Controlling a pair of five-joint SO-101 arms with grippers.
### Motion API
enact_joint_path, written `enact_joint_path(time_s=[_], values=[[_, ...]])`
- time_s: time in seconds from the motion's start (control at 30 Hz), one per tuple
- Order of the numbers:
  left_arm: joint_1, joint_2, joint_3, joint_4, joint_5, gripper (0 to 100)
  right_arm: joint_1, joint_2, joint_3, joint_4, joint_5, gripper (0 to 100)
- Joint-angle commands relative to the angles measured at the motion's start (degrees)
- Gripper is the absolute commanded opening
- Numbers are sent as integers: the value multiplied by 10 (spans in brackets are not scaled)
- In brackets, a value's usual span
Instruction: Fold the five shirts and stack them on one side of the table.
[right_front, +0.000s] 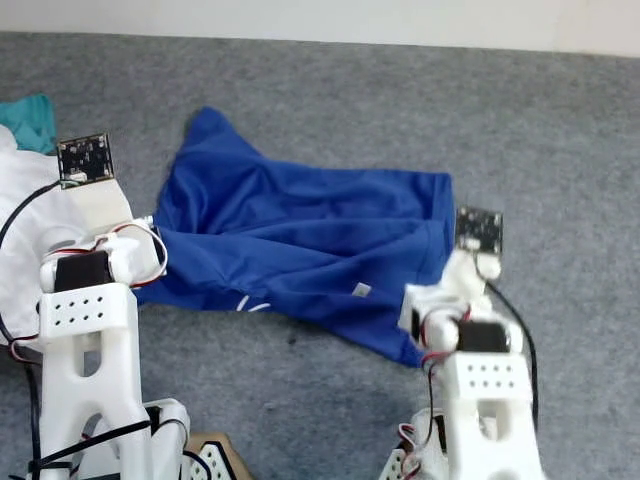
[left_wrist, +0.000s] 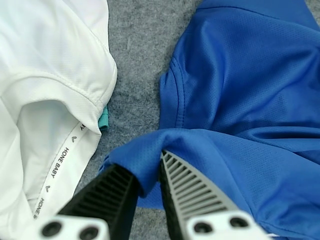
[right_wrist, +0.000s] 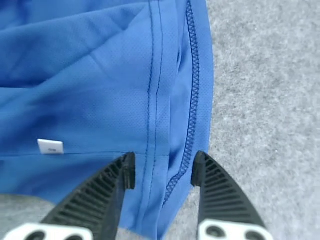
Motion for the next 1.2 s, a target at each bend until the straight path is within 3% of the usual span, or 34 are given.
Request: enact_joint_path(time_s=[0.0, 0.23, 0.67, 0.93, 1.17], values=[[16, -7, -6, 1, 5, 46, -10, 69, -102, 37, -32, 194], [46, -7, -7, 48, 3, 46, -55, 92, -85, 44, -42, 192], [47, -7, -4, 50, 3, 46, -53, 99, -14, -45, -79, 191], [47, -7, -4, 48, 3, 46, -53, 239, -44, -73, -79, 188], [47, -7, -3, 47, 3, 46, -53, 276, -71, -76, -58, 48]])
